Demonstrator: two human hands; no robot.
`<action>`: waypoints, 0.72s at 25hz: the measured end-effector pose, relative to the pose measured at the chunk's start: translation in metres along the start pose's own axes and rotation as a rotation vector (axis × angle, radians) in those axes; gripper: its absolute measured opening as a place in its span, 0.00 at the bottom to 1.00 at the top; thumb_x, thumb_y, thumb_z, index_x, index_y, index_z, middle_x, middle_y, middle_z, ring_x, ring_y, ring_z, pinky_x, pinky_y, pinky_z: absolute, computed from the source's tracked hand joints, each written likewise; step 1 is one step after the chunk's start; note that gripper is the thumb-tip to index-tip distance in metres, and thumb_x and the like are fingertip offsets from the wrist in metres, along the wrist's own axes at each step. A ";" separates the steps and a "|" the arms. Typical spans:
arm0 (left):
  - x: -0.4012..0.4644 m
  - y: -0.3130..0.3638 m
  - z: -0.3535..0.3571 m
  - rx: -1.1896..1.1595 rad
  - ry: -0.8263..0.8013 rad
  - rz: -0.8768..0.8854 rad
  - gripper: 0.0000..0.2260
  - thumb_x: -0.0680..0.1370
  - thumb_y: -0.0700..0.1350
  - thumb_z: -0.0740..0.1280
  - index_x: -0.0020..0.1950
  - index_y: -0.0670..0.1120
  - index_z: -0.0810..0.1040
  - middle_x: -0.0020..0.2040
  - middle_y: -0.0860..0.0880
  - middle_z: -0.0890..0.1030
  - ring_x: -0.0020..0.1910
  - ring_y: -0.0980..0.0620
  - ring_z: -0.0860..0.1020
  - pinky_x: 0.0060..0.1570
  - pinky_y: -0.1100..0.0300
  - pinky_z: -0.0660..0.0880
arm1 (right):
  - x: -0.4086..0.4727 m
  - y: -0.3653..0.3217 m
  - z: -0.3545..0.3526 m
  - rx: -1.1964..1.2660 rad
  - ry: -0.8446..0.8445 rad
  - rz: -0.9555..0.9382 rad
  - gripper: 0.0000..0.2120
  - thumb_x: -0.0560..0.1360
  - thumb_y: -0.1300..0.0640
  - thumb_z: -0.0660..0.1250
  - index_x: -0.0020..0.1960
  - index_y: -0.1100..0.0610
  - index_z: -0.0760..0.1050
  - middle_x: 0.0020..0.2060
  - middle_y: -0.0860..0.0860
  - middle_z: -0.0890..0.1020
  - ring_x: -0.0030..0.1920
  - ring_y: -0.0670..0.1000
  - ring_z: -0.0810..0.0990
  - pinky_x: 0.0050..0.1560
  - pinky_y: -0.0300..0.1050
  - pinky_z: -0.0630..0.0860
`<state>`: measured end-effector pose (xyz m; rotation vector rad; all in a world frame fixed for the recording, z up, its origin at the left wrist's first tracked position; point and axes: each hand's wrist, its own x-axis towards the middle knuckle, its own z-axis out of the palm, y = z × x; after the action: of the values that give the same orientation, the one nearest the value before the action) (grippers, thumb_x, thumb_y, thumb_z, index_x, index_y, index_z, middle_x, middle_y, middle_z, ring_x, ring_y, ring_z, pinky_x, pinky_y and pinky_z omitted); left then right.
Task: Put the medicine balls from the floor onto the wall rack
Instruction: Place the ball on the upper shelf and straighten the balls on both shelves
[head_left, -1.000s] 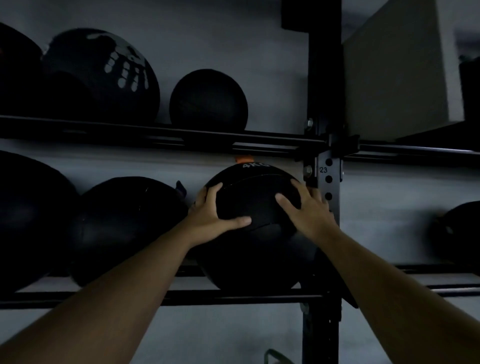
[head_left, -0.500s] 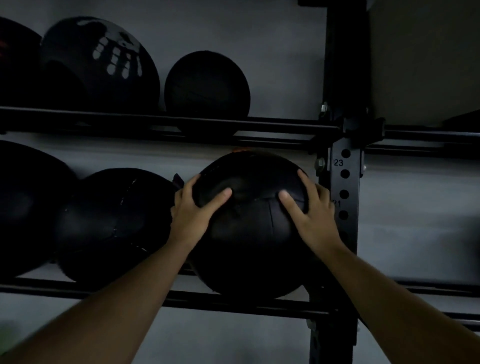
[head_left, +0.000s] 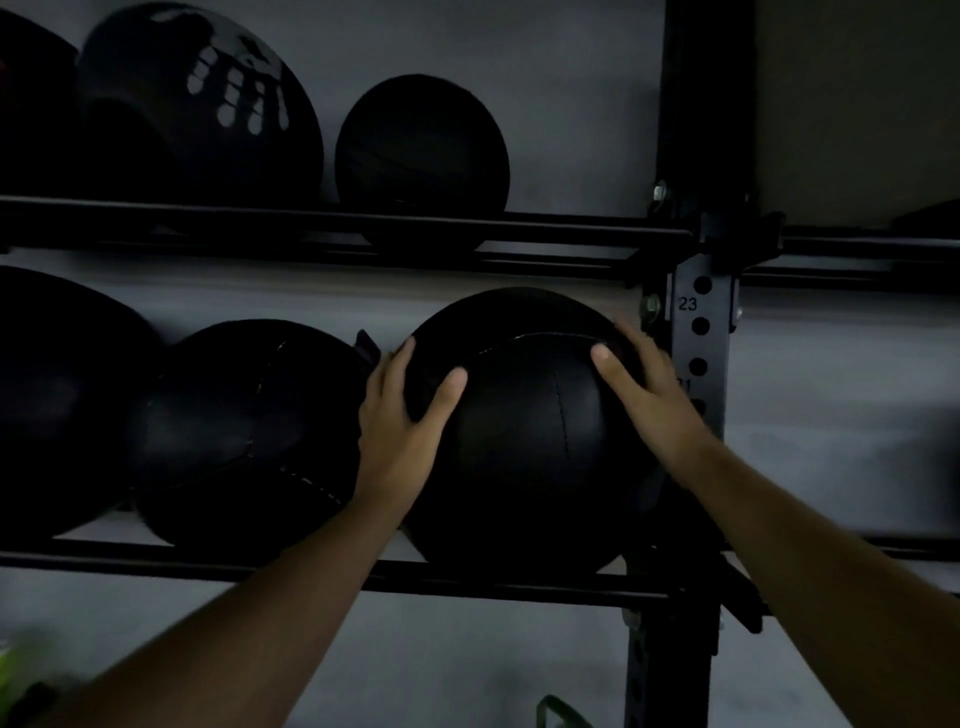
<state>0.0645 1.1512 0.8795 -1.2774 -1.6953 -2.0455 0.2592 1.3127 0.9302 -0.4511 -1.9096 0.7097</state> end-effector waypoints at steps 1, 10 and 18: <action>-0.006 -0.006 -0.001 -0.019 0.013 0.022 0.46 0.65 0.83 0.62 0.81 0.68 0.62 0.84 0.56 0.59 0.84 0.49 0.60 0.80 0.39 0.61 | -0.006 0.006 0.001 -0.011 0.019 -0.013 0.49 0.61 0.14 0.56 0.79 0.28 0.55 0.83 0.46 0.58 0.83 0.57 0.56 0.80 0.62 0.57; 0.048 0.011 -0.007 0.012 -0.059 -0.172 0.42 0.64 0.79 0.66 0.77 0.68 0.67 0.79 0.47 0.69 0.76 0.40 0.70 0.75 0.39 0.69 | 0.023 -0.009 0.015 -0.186 0.068 0.136 0.42 0.69 0.18 0.47 0.81 0.29 0.48 0.84 0.59 0.56 0.81 0.70 0.56 0.78 0.73 0.55; 0.082 0.038 -0.009 0.102 -0.217 -0.248 0.42 0.71 0.77 0.64 0.80 0.58 0.68 0.77 0.47 0.73 0.65 0.47 0.76 0.61 0.54 0.74 | 0.046 -0.031 0.015 -0.205 0.048 0.304 0.42 0.76 0.23 0.47 0.85 0.42 0.51 0.84 0.62 0.55 0.82 0.70 0.55 0.79 0.69 0.56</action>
<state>0.0338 1.1601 0.9651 -1.3578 -2.1223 -1.9753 0.2260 1.3117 0.9770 -0.8929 -1.8966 0.6924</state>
